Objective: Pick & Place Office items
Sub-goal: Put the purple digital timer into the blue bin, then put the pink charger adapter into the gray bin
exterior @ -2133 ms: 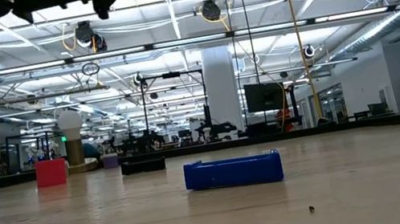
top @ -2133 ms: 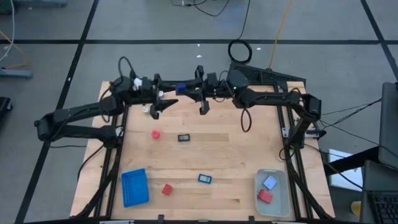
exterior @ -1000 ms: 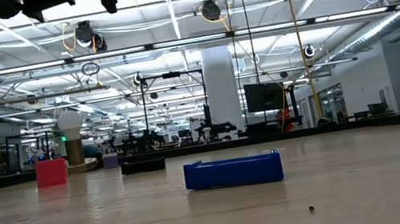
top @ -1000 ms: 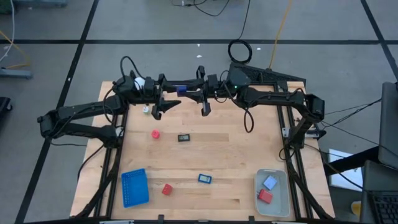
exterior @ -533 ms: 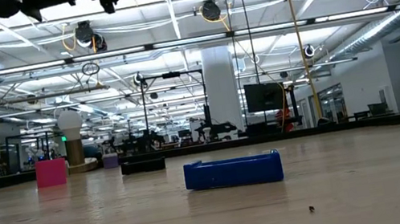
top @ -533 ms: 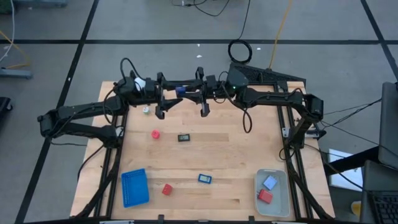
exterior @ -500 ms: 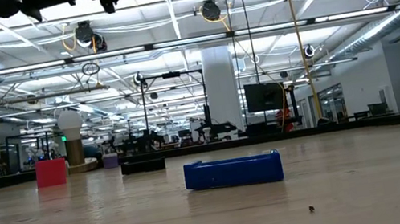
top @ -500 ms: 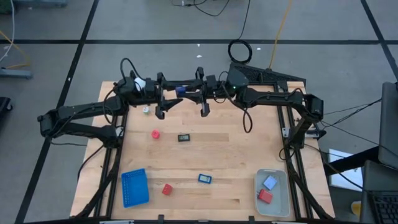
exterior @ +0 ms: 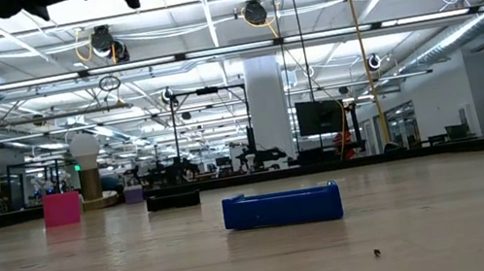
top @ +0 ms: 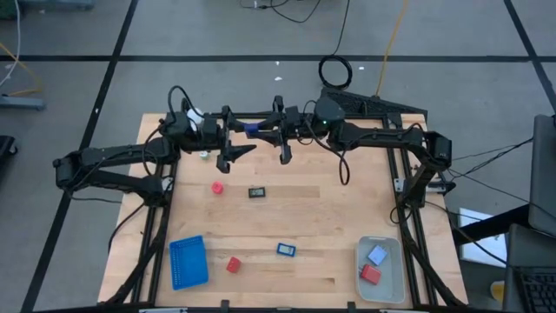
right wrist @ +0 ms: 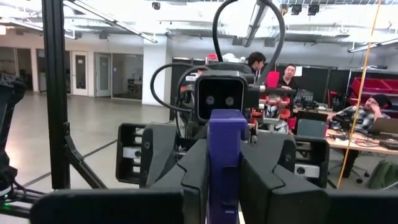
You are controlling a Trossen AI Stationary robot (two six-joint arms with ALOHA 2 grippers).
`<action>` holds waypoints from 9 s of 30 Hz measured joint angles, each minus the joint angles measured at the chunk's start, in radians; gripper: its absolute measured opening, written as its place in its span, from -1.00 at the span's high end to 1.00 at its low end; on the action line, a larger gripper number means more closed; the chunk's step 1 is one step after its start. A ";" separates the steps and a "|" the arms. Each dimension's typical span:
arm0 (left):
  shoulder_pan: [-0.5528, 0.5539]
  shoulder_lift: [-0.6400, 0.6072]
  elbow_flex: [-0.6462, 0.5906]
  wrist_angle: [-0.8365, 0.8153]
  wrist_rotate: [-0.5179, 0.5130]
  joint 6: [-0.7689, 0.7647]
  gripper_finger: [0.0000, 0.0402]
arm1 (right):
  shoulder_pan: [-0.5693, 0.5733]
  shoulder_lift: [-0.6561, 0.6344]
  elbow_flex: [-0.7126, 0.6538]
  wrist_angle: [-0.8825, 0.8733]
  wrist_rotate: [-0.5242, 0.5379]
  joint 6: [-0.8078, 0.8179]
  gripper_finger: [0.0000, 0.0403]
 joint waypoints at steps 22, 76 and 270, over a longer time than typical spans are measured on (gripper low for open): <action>0.000 0.000 0.000 -0.027 -0.027 0.002 -0.28 | 0.006 0.015 0.000 0.041 0.000 0.001 0.78; 0.002 -0.002 0.001 -0.054 -0.050 0.054 0.73 | 0.006 0.005 -0.002 0.101 -0.004 0.037 0.12; -0.698 0.145 -0.001 -1.455 -0.903 -1.275 -0.24 | 0.527 -0.494 -0.954 0.437 0.709 -0.201 0.15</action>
